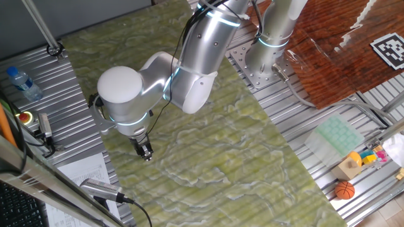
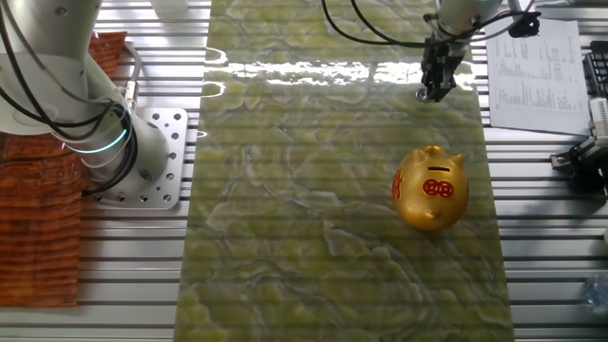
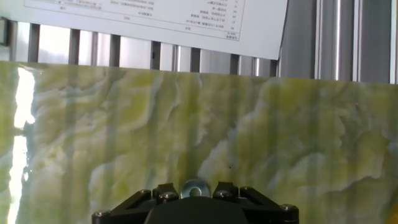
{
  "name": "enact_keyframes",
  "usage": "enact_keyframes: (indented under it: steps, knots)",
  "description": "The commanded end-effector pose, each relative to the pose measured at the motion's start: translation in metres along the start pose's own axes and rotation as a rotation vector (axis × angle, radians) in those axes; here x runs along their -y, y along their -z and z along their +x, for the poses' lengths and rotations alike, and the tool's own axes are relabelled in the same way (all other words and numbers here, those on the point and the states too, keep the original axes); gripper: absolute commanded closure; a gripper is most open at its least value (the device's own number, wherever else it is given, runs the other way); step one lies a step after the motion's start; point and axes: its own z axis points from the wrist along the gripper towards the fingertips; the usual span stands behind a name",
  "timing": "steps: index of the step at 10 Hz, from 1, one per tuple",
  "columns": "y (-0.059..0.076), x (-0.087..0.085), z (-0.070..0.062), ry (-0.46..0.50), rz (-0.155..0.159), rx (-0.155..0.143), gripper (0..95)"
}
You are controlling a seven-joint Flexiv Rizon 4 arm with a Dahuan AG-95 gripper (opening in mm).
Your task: Drop coins into a piggy bank
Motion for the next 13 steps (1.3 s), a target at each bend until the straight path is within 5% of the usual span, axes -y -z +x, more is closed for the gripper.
enact_keyframes:
  steps: [1,8,9,13]
  knots:
    - [-0.003,0.0001,-0.0008,-0.001,-0.002,0.002,57.0]
    - [-0.007,-0.0015,0.0021,-0.008,-0.004,-0.005,57.0]
    - [-0.0083,-0.0013,0.003,-0.008,-0.004,-0.005,76.0]
    - [-0.0105,0.0,0.0049,-0.006,-0.01,-0.001,76.0]
